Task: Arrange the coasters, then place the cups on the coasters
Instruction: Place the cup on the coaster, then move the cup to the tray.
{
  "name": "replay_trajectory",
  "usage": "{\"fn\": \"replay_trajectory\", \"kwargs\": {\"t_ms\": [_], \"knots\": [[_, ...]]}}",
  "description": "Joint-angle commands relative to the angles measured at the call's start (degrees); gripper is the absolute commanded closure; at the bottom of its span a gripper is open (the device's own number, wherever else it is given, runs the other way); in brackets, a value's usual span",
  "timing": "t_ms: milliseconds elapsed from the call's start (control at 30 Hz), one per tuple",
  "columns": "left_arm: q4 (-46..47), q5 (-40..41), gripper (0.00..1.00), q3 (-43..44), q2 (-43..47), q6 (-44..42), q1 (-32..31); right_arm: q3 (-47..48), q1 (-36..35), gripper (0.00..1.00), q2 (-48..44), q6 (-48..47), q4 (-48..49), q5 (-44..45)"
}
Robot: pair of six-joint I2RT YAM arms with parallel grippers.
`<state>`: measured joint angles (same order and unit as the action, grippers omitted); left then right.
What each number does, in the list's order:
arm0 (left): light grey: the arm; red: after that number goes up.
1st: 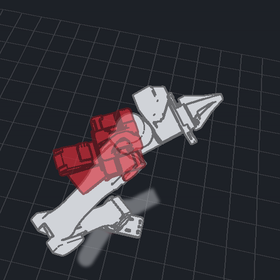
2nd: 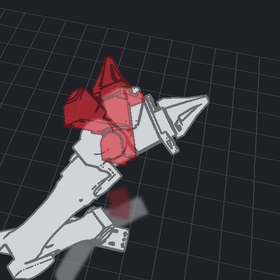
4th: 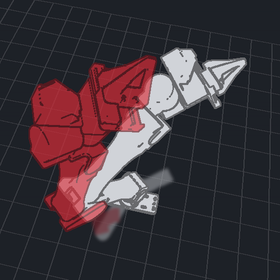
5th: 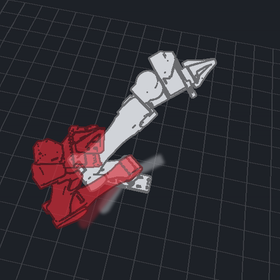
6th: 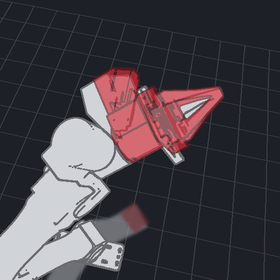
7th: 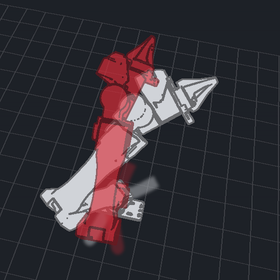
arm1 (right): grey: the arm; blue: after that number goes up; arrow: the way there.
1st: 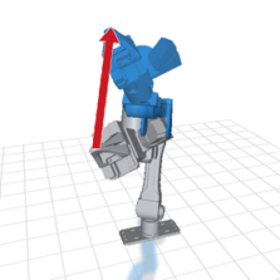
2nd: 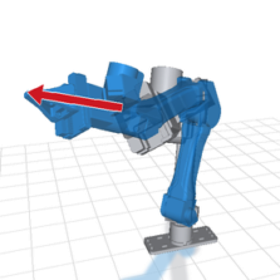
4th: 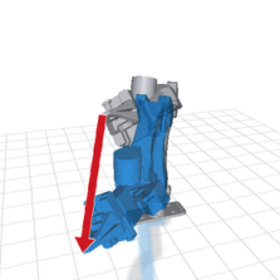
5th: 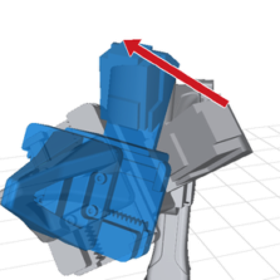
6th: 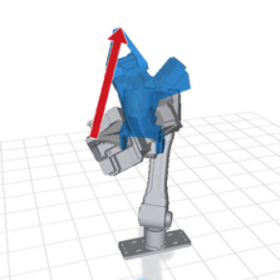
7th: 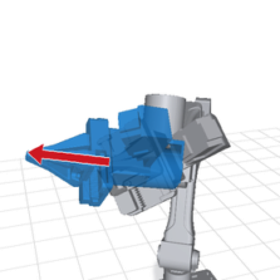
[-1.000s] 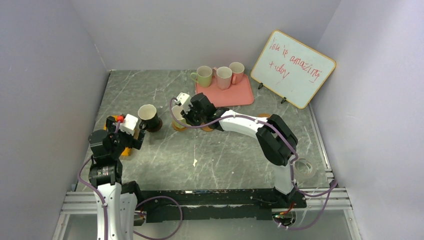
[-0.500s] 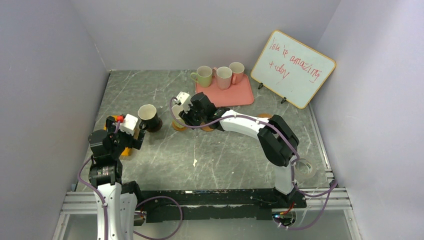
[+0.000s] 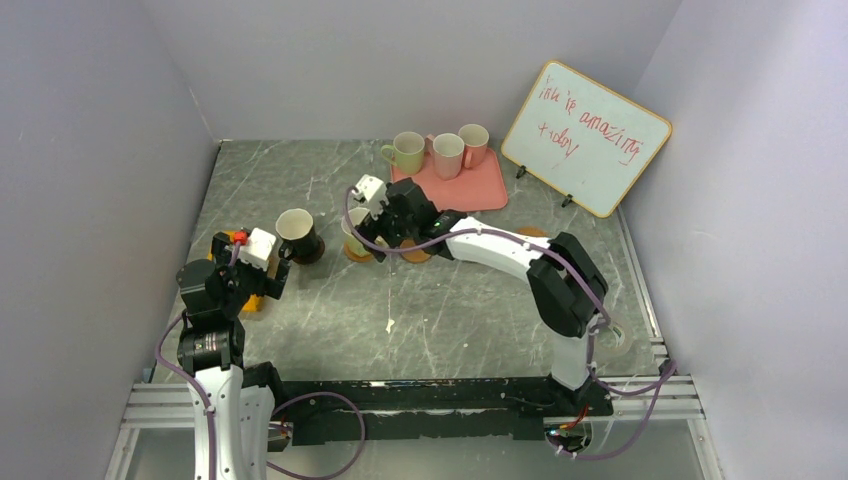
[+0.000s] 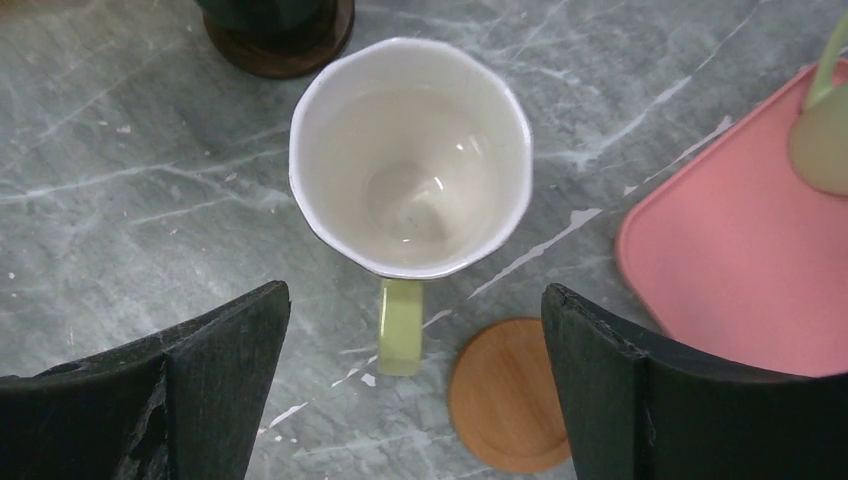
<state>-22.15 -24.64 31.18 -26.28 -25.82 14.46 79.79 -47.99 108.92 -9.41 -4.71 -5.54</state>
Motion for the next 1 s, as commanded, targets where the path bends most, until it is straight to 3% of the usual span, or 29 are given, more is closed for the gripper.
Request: {"fn": "replay_trajectory", "kwargs": {"t_ms": [0, 233, 433, 967], "knots": [[0.62, -1.53, 0.04, -0.15, 0.53, -0.31, 0.31, 1.11, 2.20, 0.00, -5.89, 1.61, 2.66, -1.59], [0.62, -1.44, 0.04, -0.15, 0.53, -0.34, 0.31, -2.22, 7.43, 0.00, -9.74, 6.12, 7.89, -2.77], [0.62, -1.46, 0.04, -0.15, 0.61, -0.33, 0.32, -4.08, 12.74, 0.00, -11.44, 8.85, 10.38, 1.25], [0.62, -1.48, 0.04, -0.15, 0.55, -0.30, 0.36, 1.39, 16.52, 0.00, -2.09, 9.25, 10.90, 28.80]]}}
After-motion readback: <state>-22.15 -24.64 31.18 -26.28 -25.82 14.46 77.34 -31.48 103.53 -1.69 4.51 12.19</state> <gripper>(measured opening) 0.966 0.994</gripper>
